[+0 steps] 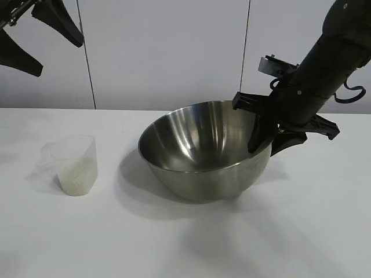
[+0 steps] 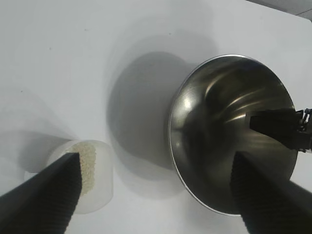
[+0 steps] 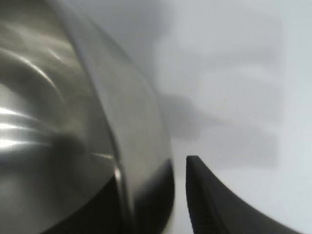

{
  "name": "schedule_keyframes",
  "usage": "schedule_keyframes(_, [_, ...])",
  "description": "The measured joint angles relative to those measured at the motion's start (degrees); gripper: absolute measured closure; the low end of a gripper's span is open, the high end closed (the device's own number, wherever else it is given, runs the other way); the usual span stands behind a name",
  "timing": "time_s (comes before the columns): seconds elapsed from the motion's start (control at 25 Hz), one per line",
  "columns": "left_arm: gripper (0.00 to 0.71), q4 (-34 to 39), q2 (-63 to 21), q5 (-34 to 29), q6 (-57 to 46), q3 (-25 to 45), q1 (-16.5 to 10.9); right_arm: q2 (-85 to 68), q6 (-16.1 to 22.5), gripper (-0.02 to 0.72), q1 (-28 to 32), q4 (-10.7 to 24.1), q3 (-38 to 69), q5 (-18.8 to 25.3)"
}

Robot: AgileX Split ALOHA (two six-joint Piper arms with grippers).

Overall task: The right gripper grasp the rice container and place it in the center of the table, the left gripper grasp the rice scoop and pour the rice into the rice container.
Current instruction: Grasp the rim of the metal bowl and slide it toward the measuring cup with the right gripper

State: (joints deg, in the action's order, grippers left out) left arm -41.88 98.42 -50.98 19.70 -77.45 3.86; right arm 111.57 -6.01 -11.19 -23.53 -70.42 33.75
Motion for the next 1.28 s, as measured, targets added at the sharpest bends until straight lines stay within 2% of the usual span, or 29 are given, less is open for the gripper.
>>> schedule_keyframes(0.2, [0.108,0.0,0.0,0.0,0.0,0.0,0.0,0.0,-0.4,0.496,0.0,-1.9,0.0,1.3])
schedule_keyframes(0.36, [0.108,0.0,0.0,0.0,0.0,0.0,0.0,0.0,-2.9,0.499,0.0,-5.8,0.0,1.4])
schedule_keyframes(0.56, [0.108,0.0,0.0,0.0,0.0,0.0,0.0,0.1,-4.6,0.499,0.0,-8.4,0.0,1.8])
schedule_keyframes(0.96, [0.108,0.0,0.0,0.0,0.0,0.0,0.0,-1.9,-5.9,0.499,0.0,-9.2,0.0,2.7])
schedule_keyframes(1.28, [0.108,0.0,0.0,0.0,0.0,0.0,0.0,-3.1,-10.9,0.499,-0.2,-16.9,0.0,4.2])
